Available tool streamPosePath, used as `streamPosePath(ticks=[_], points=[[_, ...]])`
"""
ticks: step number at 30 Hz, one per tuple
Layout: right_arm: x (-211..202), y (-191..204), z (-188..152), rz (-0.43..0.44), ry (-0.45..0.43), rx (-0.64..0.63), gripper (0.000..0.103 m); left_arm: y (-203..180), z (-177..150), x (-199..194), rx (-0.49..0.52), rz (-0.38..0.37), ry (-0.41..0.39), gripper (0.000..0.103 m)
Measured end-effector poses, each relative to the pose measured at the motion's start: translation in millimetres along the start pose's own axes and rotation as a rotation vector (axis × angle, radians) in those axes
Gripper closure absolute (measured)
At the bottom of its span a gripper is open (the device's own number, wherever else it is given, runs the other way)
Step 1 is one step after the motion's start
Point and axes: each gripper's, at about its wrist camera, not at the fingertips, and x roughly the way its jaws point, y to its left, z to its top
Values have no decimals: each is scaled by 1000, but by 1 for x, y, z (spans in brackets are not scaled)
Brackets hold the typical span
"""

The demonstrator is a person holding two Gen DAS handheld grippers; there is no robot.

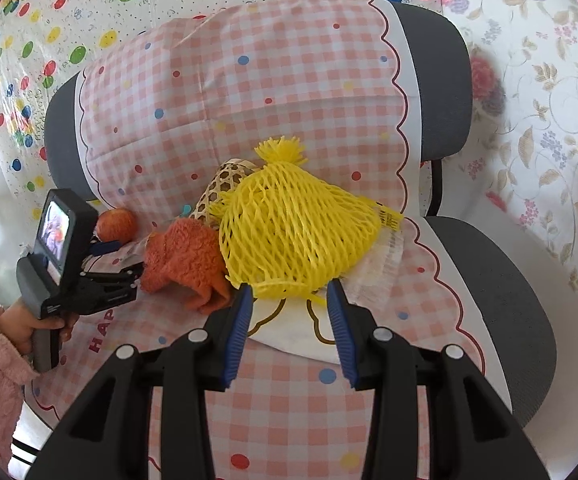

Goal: Collect trash
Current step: 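Close the left tool on the clear plastic bag, then grasp the yellow net bag with the right tool while the left holds the clear bag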

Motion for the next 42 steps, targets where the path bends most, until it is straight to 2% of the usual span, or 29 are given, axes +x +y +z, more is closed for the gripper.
streamPosePath(ticks=[2, 3, 7, 12, 17, 19, 23, 25, 30, 37, 39, 41, 42], points=[[-2, 1, 0, -3, -5, -8, 65, 0, 4, -2, 8, 0, -11, 71], [-4, 1, 0, -6, -7, -12, 65, 3, 5, -2, -3, -10, -6, 85], [-12, -1, -2, -10, -16, -12, 65, 27, 4, -29, -101, -13, -57, 101], [-16, -1, -4, -6, -17, -10, 65, 51, -8, -94, -286, -115, -159, 102], [-8, 13, 0, 11, -12, -39, 52, 31, -24, -145, -365, -193, -197, 101], [-2, 21, 5, 7, -13, -62, 48, 19, -31, -150, -373, -213, -199, 101], [22, 36, 21, -15, -12, -107, 27, 1, -31, -144, -371, -247, -179, 101], [40, 42, 28, -31, 4, -130, 21, -2, -29, -135, -384, -258, -159, 101], [77, 52, 43, -69, 27, -163, 20, -2, -29, -121, -396, -248, -140, 101], [119, 66, 55, -208, 88, -264, 24, 2, -26, -112, -411, -245, -136, 101], [126, 68, 55, -254, 105, -302, 34, 2, -26, -112, -412, -244, -136, 101], [129, 67, 55, -285, 114, -326, 62, 2, -26, -111, -412, -240, -137, 101], [128, 64, 56, -299, 111, -337, 68, 3, -25, -111, -413, -237, -137, 101]])
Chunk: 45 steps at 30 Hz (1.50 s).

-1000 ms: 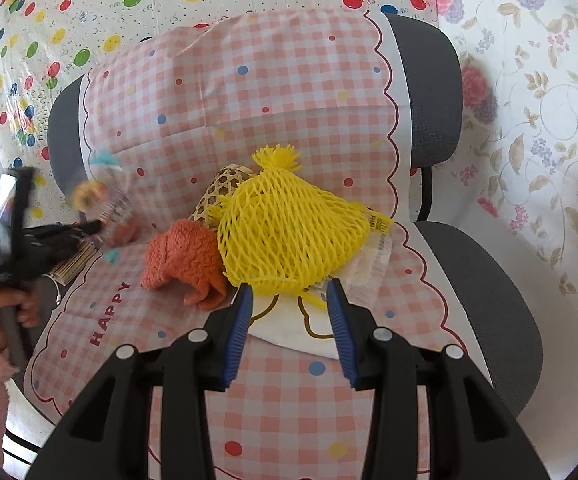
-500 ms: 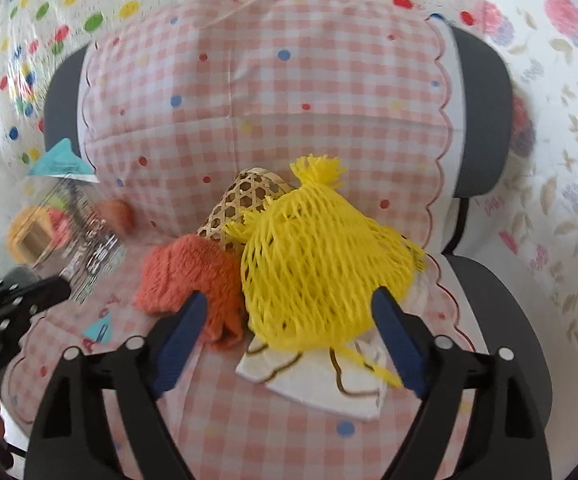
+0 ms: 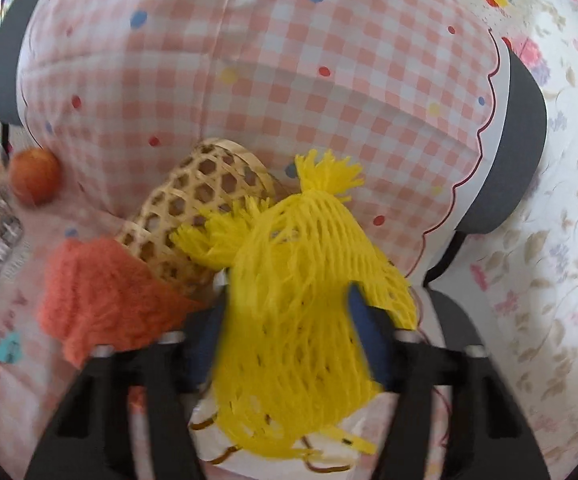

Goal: Collect trash
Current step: 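Grasp the yellow net bag with the right tool while the left holds the clear bag, then drop the yellow net bag into the pink bin with the right tool while the left carries the clear bag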

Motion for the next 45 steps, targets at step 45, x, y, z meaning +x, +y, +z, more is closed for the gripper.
streamPosePath(ticks=[45], points=[[-222, -230, -392, -36, 11, 818, 91, -321, -129, -63, 396, -536, 51, 101]])
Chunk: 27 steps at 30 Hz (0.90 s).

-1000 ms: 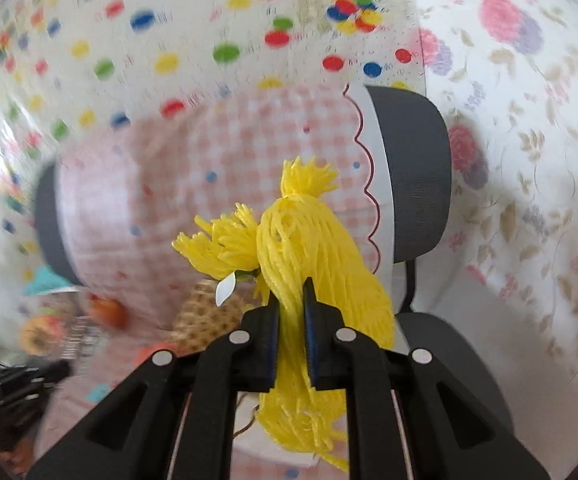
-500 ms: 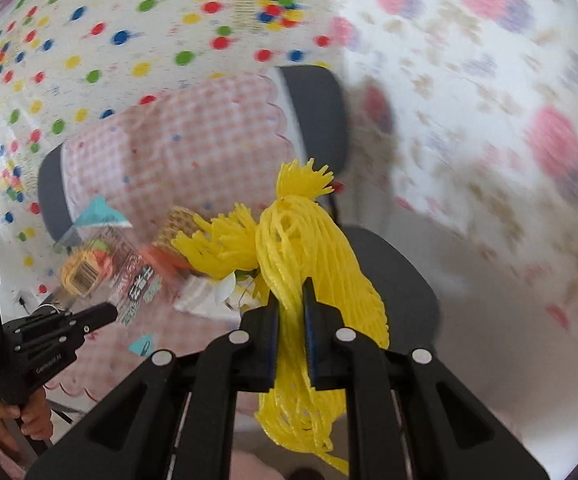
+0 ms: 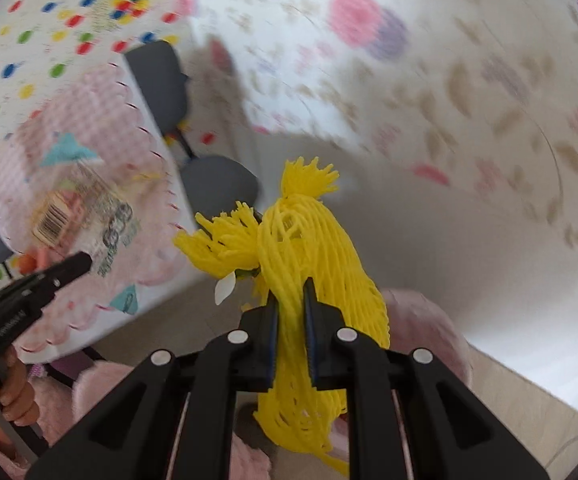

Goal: Collect trash
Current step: 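Drop the yellow net bag into the pink bin with the right tool while the left carries the clear bag, then open the left tool over the pink bin to drop the clear bag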

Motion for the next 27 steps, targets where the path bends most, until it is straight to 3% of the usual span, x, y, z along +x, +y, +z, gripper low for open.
streamPosePath(ticks=[5, 13, 21, 27], points=[[7, -29, -17, -68, 25, 20, 87, -32, -7, 24, 49, -34, 20, 101], [12, -55, -25, -126, 29, 17, 67, -62, -18, 45, 102, -53, 37, 101], [10, -64, -19, -119, 11, 31, 66, -65, -25, 53, 112, -42, 64, 101], [-21, -60, -12, -133, -47, 1, 66, -75, -30, 56, 140, -56, 79, 101]])
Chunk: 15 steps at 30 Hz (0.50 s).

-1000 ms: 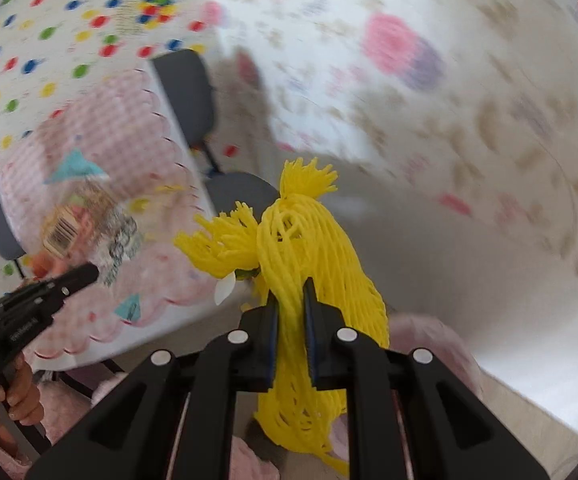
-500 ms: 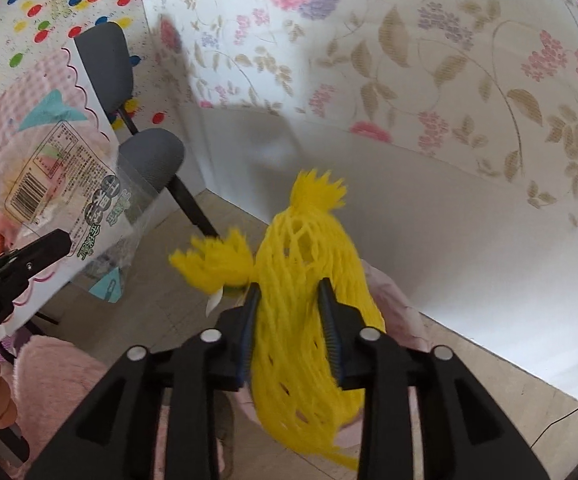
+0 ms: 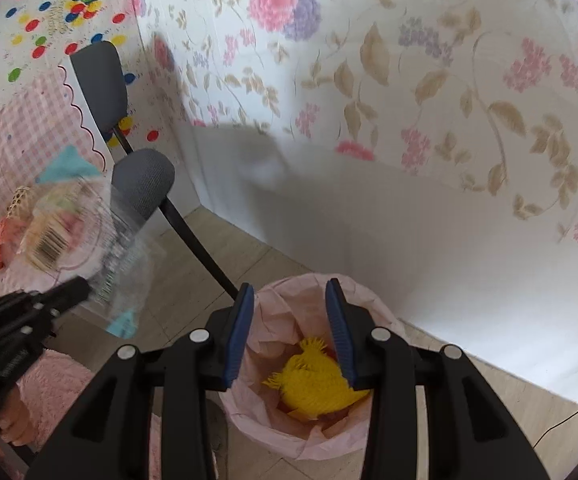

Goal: Collect trash
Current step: 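Open the left tool over the pink bin to drop the clear bag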

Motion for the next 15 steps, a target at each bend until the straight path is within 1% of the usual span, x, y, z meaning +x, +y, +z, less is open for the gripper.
streamPosePath(ticks=[2, 4, 9, 12, 15], points=[[-14, -3, -1, -17, -27, -6, 62, -10, -2, 5, 21, -17, 9, 101], [-27, -10, -2, -28, -49, 10, 60, -22, -4, 12, 44, -42, 22, 100], [-43, -30, 0, -36, -87, 76, 60, -48, -8, 31, 97, -128, 66, 100], [-50, -38, 2, -45, -104, 99, 60, -61, -5, 44, 127, -147, 83, 97], [-56, -43, 2, -49, -117, 110, 60, -68, 0, 57, 127, -163, 98, 96]])
